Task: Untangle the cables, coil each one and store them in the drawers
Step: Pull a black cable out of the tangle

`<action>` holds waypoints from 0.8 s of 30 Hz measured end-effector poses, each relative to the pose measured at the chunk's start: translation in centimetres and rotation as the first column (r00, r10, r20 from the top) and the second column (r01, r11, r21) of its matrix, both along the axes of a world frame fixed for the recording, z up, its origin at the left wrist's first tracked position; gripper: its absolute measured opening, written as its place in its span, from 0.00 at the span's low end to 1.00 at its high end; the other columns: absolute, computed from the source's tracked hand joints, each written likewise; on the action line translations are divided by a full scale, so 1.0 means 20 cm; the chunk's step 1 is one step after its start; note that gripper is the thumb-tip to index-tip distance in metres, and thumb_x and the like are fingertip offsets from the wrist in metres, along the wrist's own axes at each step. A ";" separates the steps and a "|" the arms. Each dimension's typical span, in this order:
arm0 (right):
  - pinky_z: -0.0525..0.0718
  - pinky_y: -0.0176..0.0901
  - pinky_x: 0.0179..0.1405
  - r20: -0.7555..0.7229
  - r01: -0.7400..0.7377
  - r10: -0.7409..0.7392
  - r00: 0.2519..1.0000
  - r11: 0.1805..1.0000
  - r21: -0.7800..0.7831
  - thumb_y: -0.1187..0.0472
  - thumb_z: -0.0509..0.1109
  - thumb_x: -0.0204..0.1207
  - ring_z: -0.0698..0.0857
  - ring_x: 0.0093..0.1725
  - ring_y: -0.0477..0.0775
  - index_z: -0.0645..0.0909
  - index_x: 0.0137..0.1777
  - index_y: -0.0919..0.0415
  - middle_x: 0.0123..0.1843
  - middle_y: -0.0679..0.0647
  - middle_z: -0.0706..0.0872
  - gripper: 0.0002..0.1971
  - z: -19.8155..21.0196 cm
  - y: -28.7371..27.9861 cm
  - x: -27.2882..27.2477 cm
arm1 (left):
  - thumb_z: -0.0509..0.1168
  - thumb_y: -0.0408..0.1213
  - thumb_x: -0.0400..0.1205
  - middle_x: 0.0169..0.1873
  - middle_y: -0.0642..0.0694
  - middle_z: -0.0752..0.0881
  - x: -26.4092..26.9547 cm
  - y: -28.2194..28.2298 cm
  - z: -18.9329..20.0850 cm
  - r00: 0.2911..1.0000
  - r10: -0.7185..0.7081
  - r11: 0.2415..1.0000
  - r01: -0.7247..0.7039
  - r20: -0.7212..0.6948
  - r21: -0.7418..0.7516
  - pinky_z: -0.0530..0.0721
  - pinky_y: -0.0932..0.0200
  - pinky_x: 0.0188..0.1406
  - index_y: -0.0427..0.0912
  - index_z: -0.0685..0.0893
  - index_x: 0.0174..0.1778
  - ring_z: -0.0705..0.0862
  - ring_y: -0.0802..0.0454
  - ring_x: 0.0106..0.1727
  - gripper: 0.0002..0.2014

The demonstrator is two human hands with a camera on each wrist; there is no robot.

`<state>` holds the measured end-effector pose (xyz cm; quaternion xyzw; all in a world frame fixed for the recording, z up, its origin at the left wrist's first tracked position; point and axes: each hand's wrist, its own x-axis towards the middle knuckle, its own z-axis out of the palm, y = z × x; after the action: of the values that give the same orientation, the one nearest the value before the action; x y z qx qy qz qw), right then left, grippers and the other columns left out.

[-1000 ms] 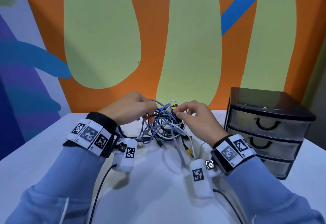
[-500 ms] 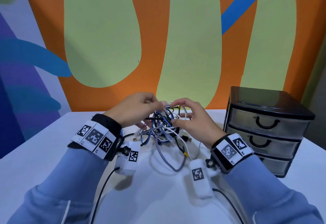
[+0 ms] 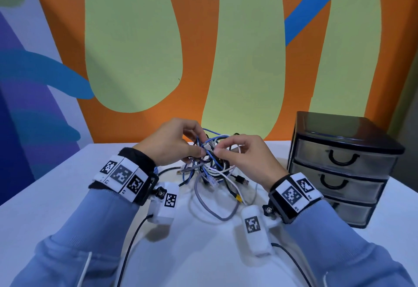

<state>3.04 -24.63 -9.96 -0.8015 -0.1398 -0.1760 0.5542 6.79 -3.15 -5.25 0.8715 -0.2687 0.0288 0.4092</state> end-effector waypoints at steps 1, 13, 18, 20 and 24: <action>0.75 0.38 0.37 0.008 0.007 -0.007 1.000 1.000 0.008 0.57 0.85 0.75 0.77 0.32 0.49 0.95 0.43 0.53 0.38 0.47 0.86 0.02 0.00 0.00 0.00 | 0.81 0.28 0.78 0.53 0.41 0.91 0.00 0.00 0.00 1.000 -0.001 1.000 0.001 0.001 -0.003 0.93 0.52 0.40 0.43 0.90 0.50 0.94 0.38 0.39 0.10; 0.72 0.53 0.49 -0.197 0.003 0.037 0.980 0.980 0.200 0.55 0.75 0.68 0.76 0.43 0.55 0.81 0.30 0.51 0.40 0.53 0.78 0.08 0.05 0.05 -0.04 | 0.80 0.35 0.81 0.37 0.39 0.91 -0.02 -0.07 -0.01 0.996 -0.007 0.977 -0.012 -0.092 -0.213 0.92 0.54 0.38 0.28 0.88 0.46 0.89 0.49 0.34 0.13; 0.63 0.57 0.46 -0.114 -0.141 0.197 0.974 0.917 0.373 0.58 0.67 0.59 0.64 0.45 0.60 0.68 0.37 0.65 0.41 0.58 0.68 0.13 0.03 0.04 -0.03 | 0.76 0.35 0.85 0.37 0.40 0.88 -0.01 -0.09 -0.01 0.993 0.015 0.969 -0.044 -0.117 -0.244 0.90 0.61 0.37 0.26 0.86 0.51 0.87 0.53 0.33 0.12; 0.61 0.56 0.42 -0.086 -0.169 0.220 0.972 0.903 0.395 0.63 0.64 0.57 0.62 0.45 0.60 0.64 0.36 0.68 0.39 0.56 0.66 0.12 0.04 0.03 -0.04 | 0.74 0.35 0.87 0.39 0.40 0.88 0.00 -0.09 -0.02 0.994 0.049 0.974 -0.069 -0.098 -0.216 0.92 0.58 0.38 0.28 0.86 0.53 0.87 0.51 0.36 0.11; 0.64 0.52 0.45 -0.068 -0.089 0.109 0.992 0.963 0.256 0.62 0.72 0.70 0.68 0.43 0.56 0.70 0.33 0.70 0.40 0.57 0.68 0.15 0.02 0.02 -0.01 | 0.72 0.40 0.89 0.38 0.41 0.89 0.01 -0.11 -0.04 0.994 0.111 0.986 -0.112 -0.012 -0.127 0.95 0.39 0.45 0.38 0.85 0.49 0.90 0.44 0.36 0.08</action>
<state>2.79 -24.27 -9.57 -0.7229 -0.1335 -0.1318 0.6650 7.07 -5.32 -6.14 0.8574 -0.2161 0.0665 0.4624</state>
